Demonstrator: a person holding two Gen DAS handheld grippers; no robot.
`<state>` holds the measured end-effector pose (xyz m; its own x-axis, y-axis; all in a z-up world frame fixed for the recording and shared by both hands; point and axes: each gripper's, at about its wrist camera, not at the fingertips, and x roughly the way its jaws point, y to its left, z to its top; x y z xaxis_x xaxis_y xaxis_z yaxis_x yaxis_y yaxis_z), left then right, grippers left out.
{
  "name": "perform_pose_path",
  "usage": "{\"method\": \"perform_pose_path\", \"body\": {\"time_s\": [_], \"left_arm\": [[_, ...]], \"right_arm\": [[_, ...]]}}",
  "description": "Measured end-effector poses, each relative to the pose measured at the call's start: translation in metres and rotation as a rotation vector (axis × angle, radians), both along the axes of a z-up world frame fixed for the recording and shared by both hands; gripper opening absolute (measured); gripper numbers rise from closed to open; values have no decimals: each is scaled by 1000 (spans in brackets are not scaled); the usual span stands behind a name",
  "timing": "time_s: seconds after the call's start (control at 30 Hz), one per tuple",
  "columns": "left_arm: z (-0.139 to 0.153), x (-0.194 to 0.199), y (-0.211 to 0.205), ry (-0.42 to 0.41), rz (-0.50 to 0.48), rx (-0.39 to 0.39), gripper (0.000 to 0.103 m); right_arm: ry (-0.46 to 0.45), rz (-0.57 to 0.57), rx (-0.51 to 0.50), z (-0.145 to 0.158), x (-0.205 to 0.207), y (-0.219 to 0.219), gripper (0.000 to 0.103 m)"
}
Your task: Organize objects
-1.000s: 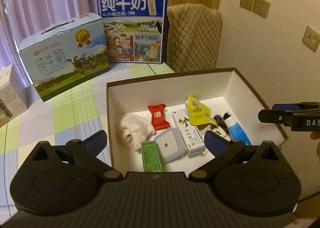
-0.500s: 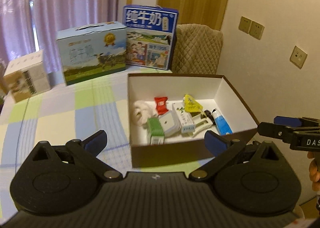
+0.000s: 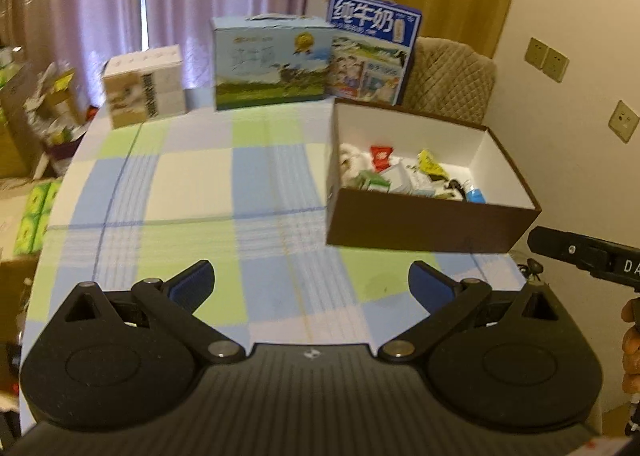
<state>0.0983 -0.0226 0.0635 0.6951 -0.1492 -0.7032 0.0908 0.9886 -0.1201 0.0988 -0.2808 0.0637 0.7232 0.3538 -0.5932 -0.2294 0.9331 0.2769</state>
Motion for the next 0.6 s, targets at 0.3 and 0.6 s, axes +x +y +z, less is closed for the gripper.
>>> {"method": "perform_pose_path", "body": {"time_s": [0.3,0.6], "left_arm": [[-12,-39,17,38,77,15,102],[-32,-58,33,88,139,23,102]], "right_arm": [[34,70,-31,-20,-23,28,81],[103,157,-36,-47,-37,54,81]]}}
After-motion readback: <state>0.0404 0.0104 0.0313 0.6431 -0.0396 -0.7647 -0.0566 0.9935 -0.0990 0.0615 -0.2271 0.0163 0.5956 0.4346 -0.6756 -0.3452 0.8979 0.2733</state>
